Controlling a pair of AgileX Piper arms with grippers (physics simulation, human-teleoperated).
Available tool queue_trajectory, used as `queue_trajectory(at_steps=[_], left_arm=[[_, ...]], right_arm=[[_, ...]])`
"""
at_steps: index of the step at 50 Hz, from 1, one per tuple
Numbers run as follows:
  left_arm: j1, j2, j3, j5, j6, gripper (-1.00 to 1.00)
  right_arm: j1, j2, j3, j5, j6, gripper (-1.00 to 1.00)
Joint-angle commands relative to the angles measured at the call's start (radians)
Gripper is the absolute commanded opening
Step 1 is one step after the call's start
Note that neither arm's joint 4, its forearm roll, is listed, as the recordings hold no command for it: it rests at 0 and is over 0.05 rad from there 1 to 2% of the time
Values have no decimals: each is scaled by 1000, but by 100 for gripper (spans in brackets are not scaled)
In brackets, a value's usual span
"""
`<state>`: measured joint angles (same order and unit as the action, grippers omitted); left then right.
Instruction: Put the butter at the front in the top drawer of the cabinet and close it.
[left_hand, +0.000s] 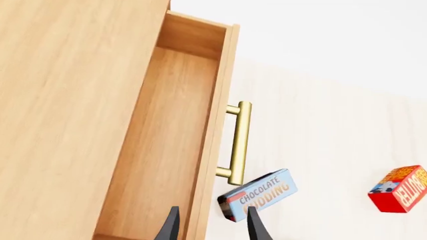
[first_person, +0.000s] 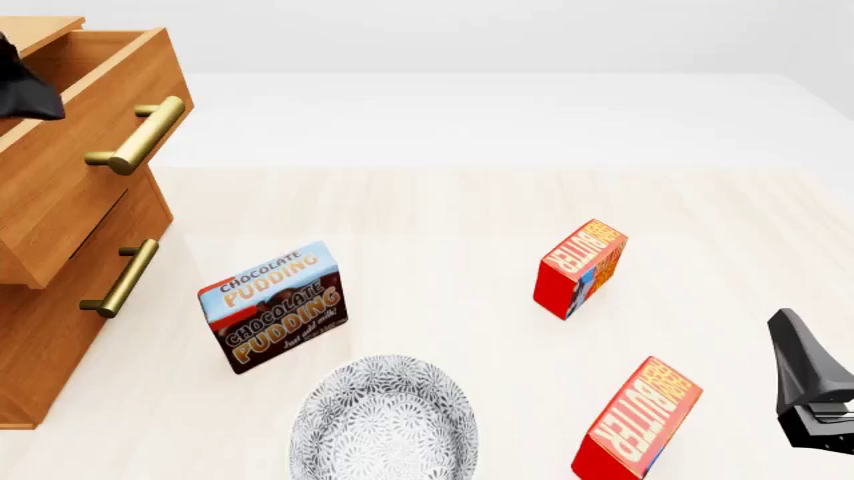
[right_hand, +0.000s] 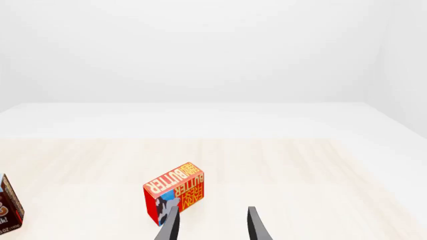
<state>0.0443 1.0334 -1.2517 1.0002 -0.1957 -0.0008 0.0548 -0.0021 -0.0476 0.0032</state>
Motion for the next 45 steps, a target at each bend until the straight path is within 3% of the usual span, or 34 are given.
queue_trajectory(at_steps=[1, 45], left_arm=[[-11, 3, 30, -18, -9, 100], [-65, 52, 80, -97, -33, 100]], right_arm=[[0, -17, 0, 16, -1, 100], [0, -17, 0, 16, -1, 100]])
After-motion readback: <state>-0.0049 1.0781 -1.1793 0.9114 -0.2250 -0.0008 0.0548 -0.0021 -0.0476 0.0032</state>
